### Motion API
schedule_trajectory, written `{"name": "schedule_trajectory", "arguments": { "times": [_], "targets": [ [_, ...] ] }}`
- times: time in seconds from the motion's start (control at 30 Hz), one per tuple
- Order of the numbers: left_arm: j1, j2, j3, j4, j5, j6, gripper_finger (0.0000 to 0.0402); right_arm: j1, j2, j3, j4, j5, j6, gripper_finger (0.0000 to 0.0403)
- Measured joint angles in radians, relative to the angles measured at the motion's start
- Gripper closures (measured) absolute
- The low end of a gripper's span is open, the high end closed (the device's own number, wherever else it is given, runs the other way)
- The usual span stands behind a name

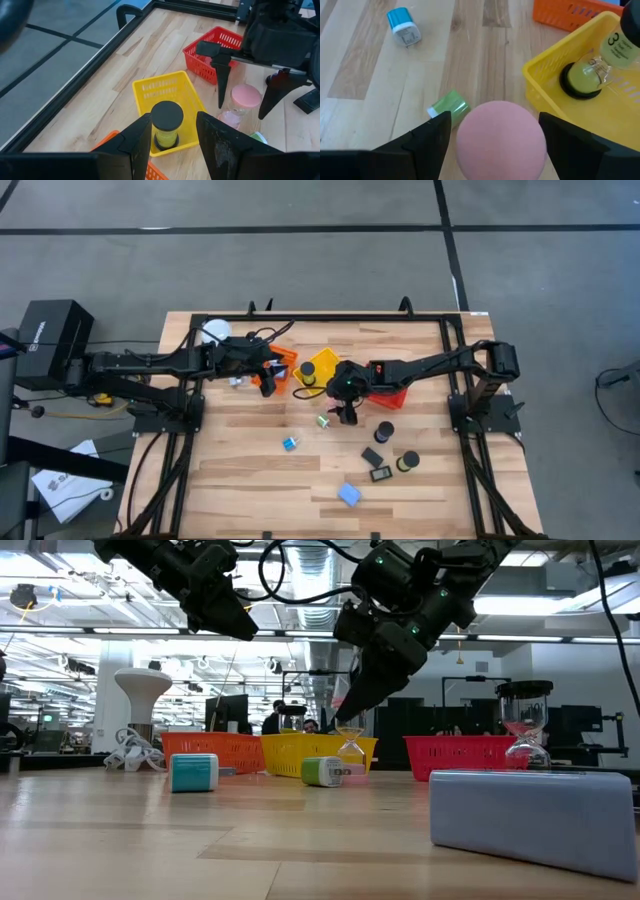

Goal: Pick & Place Office items
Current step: Put the pink hourglass into the yellow bin

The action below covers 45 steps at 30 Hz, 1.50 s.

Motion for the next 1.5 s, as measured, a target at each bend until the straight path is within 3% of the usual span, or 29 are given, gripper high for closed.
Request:
{"name": "schedule_trajectory", "arguments": {
  "times": [0.37, 0.87, 1.17, 1.33, 1.5],
  "targets": [
    [0.0, 0.0, 0.0, 0.0, 0.0, 0.0, 0.0252, 0.0, 0.0, 0.0, 0.0, 0.0, 0.0, 0.0119],
    [0.0, 0.0, 0.0, 0.0, 0.0, 0.0, 0.0252, -0.003, 0.0, 0.0, 0.0, -0.012, 0.0, 0.0214],
    [0.0, 0.0, 0.0, 0.0, 0.0, 0.0, 0.0252, -0.001, 0.0, 0.0, 0.001, -0.029, -0.006, 0.0191],
    [0.0, 0.0, 0.0, 0.0, 0.0, 0.0, 0.0252, -0.006, 0.0, 0.0, 0.0, -0.03, -0.007, 0.0216],
    [0.0, 0.0, 0.0, 0.0, 0.0, 0.0, 0.0252, -0.024, 0.0, 0.0, 0.0, -0.042, -0.007, 0.0216]
  ]
}}
